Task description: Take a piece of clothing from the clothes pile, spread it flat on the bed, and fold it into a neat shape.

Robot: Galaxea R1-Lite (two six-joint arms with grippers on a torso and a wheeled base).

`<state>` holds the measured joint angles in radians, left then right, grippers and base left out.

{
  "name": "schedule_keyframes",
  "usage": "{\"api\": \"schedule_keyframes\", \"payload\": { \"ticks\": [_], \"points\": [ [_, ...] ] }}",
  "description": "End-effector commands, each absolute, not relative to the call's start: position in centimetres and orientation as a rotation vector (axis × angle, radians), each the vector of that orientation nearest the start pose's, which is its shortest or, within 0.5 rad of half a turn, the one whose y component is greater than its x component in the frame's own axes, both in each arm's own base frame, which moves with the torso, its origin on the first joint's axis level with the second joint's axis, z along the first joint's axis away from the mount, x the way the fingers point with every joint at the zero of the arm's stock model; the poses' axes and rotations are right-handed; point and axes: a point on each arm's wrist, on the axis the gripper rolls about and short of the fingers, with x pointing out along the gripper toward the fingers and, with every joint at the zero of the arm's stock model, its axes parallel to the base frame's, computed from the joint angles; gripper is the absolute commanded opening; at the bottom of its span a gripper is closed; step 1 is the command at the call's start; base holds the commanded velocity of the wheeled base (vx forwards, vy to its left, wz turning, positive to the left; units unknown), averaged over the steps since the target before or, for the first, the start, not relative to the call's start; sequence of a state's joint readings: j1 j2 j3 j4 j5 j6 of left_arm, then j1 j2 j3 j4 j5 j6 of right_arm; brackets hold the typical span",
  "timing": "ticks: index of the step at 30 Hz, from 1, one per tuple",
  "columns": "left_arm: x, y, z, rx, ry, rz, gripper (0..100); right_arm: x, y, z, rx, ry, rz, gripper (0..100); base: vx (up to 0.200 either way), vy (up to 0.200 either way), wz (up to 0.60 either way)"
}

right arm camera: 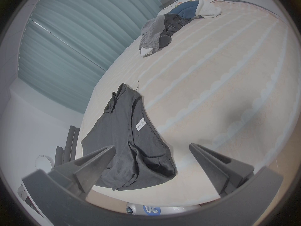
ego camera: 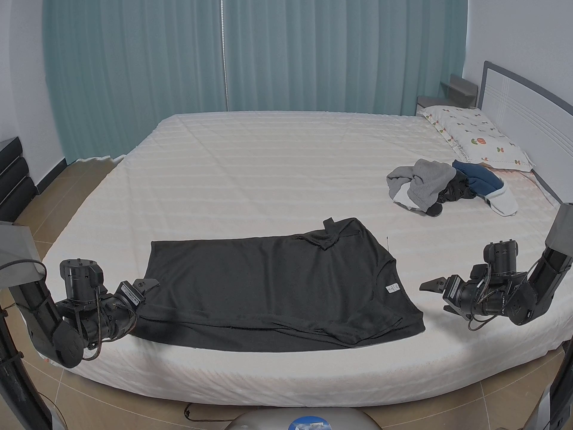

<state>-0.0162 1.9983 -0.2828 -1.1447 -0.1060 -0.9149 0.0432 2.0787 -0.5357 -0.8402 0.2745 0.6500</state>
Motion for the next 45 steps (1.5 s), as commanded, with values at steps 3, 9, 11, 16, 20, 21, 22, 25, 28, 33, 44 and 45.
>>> {"api": "schedule_keyframes", "payload": {
  "ticks": [3, 9, 11, 16, 20, 21, 22, 25, 28, 33, 44, 45],
  "points": [
    [25.3, -0.4, 4.0, -0.852, 0.573, 0.139, 100, 30.3, 2.0, 2.2, 0.698, 0.784, 0.066, 100, 0.0, 0.0, 0.0],
    [24.5, -0.3, 3.9, -0.798, 0.6, 0.135, 100, 30.3, 2.1, 2.2, 0.694, 0.786, 0.069, 100, 0.0, 0.0, 0.0],
    [24.5, -0.3, 3.9, -0.793, 0.603, 0.137, 100, 30.3, 2.1, 2.2, 0.694, 0.786, 0.069, 100, 0.0, 0.0, 0.0],
    [23.6, -0.5, 3.1, -0.692, 0.739, 0.159, 100, 30.3, 2.2, 2.2, 0.69, 0.788, 0.074, 100, 0.0, 0.0, 0.0],
    [23.3, -1.0, 2.5, -0.679, 0.802, 0.162, 100, 30.3, 2.2, 2.1, 0.69, 0.789, 0.073, 100, 0.0, 0.0, 0.0],
    [23.3, -1.0, 2.4, -0.677, 0.808, 0.161, 100, 30.3, 2.2, 2.1, 0.688, 0.789, 0.072, 100, 0.0, 0.0, 0.0],
    [23.4, -1.0, 2.4, -0.677, 0.809, 0.162, 100, 30.3, 2.2, 2.1, 0.688, 0.789, 0.072, 100, 0.0, 0.0, 0.0],
    [23.7, -1.0, 1.8, -0.678, 0.824, 0.168, 100, 30.3, 2.2, 2.1, 0.688, 0.789, 0.072, 100, 0.0, 0.0, 0.0],
    [24.3, -1.0, 1.0, -0.678, 0.847, 0.179, 100, 30.3, 2.3, 2.1, 0.686, 0.791, 0.075, 100, 0.0, 0.0, 0.0],
    [25.0, -1.0, -0.2, -0.681, 0.877, 0.194, 100, 30.3, 2.4, 2.0, 0.684, 0.794, 0.073, 100, 0.0, 0.0, 0.0],
    [28.3, -0.5, 0.8, -0.817, 0.76, 0.226, 100, 30.3, 2.8, 1.9, 0.681, 0.799, 0.084, 100, 0.0, 0.0, 0.0],
    [28.5, -0.5, 0.9, -0.829, 0.751, 0.23, 100, 30.3, 2.8, 1.9, 0.68, 0.801, 0.085, 100, 0.0, 0.0, 0.0]
  ]
}}
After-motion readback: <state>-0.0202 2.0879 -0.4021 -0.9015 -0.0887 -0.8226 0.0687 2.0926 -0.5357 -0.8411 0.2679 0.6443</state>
